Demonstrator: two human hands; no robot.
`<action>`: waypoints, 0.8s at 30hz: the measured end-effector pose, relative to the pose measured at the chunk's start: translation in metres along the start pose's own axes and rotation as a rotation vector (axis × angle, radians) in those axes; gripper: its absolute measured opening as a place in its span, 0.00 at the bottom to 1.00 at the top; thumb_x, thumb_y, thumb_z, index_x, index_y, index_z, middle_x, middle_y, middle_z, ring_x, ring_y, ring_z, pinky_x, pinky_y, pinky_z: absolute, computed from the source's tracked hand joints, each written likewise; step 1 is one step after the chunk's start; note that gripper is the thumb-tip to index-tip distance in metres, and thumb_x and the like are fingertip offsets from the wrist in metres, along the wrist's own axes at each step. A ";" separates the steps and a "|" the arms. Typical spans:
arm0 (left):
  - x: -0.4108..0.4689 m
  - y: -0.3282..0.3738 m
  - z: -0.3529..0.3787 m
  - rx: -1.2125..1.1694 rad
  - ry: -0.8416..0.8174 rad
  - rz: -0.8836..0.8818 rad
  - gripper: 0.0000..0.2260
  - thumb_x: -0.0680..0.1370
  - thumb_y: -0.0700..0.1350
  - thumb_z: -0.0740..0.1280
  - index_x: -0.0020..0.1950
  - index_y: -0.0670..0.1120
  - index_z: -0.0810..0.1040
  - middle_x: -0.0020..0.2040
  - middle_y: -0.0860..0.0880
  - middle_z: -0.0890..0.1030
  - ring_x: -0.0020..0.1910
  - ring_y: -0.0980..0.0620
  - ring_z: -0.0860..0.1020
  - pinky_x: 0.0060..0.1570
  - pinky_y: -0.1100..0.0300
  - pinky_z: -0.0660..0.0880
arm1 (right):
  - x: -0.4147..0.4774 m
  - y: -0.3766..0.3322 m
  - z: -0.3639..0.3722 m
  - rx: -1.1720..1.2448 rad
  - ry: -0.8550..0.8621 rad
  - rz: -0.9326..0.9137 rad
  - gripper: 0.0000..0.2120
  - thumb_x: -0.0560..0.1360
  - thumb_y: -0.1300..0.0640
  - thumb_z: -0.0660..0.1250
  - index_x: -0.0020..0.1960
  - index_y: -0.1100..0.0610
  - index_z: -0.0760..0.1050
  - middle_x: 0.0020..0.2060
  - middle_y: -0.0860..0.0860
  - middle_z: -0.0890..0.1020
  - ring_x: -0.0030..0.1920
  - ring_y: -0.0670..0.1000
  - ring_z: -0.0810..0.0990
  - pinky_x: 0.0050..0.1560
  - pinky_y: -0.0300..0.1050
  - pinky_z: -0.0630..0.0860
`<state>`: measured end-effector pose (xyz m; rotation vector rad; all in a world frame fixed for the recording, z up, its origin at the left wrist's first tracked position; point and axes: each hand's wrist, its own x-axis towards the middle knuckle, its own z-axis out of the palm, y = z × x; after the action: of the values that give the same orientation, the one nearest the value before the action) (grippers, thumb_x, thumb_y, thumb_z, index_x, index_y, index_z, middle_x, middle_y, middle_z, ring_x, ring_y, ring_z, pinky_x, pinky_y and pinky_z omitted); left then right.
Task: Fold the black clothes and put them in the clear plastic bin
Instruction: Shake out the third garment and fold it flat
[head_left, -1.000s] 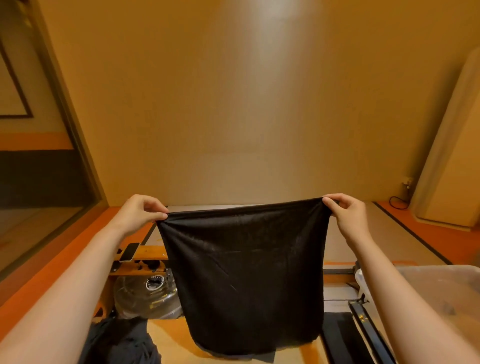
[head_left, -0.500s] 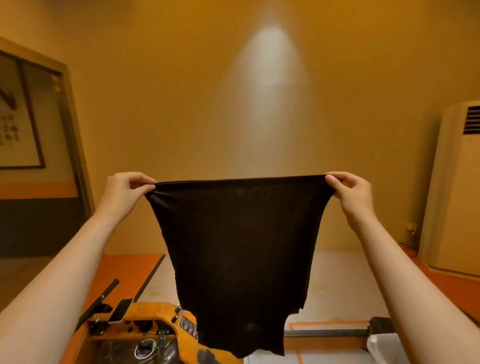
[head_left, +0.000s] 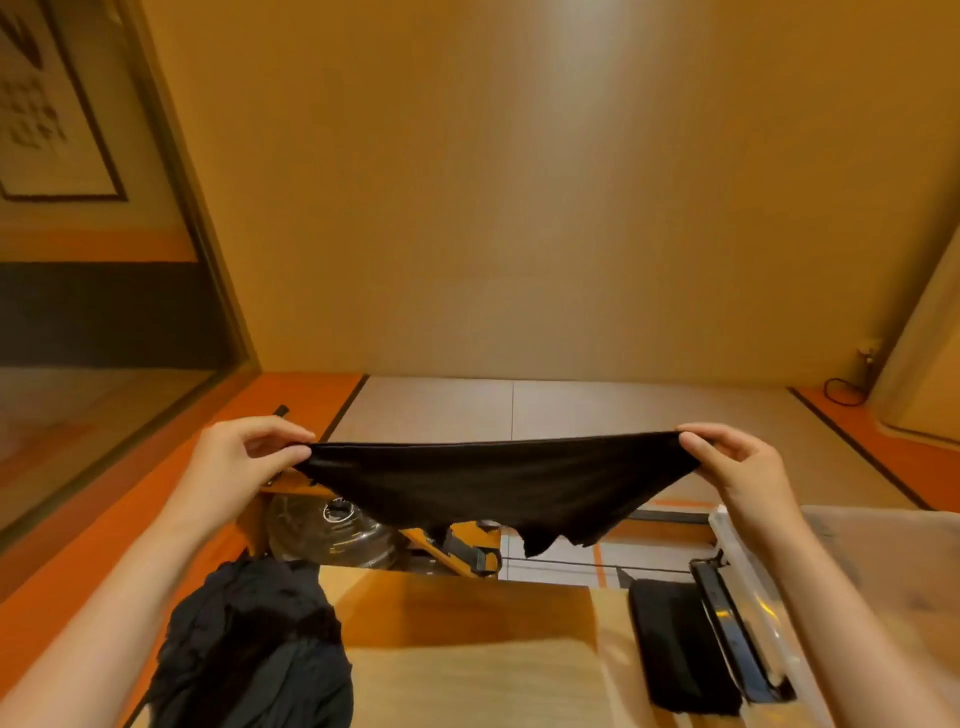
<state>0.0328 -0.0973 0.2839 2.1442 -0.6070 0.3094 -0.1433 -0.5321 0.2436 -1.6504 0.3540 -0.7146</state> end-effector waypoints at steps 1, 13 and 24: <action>-0.017 -0.011 0.007 0.007 -0.037 -0.040 0.09 0.71 0.36 0.74 0.44 0.50 0.84 0.41 0.58 0.84 0.43 0.64 0.80 0.41 0.72 0.74 | -0.014 0.013 -0.002 -0.021 -0.010 0.040 0.07 0.76 0.61 0.68 0.52 0.55 0.82 0.45 0.51 0.85 0.48 0.46 0.83 0.49 0.40 0.79; -0.168 -0.081 0.044 -0.045 -0.280 -0.279 0.09 0.72 0.35 0.74 0.42 0.50 0.84 0.41 0.63 0.83 0.42 0.64 0.80 0.44 0.69 0.73 | -0.159 0.083 -0.007 -0.175 -0.015 0.295 0.06 0.76 0.61 0.68 0.49 0.54 0.82 0.44 0.48 0.83 0.48 0.44 0.80 0.44 0.36 0.72; -0.271 -0.112 0.013 -0.075 -0.573 -0.406 0.08 0.73 0.36 0.73 0.42 0.50 0.85 0.43 0.57 0.84 0.43 0.59 0.81 0.50 0.58 0.76 | -0.296 0.108 -0.012 -0.174 0.022 0.420 0.06 0.74 0.65 0.69 0.45 0.57 0.83 0.42 0.52 0.84 0.47 0.51 0.80 0.44 0.37 0.75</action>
<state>-0.1388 0.0337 0.0851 2.2196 -0.4642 -0.5567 -0.3595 -0.3879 0.0649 -1.6572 0.7703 -0.3932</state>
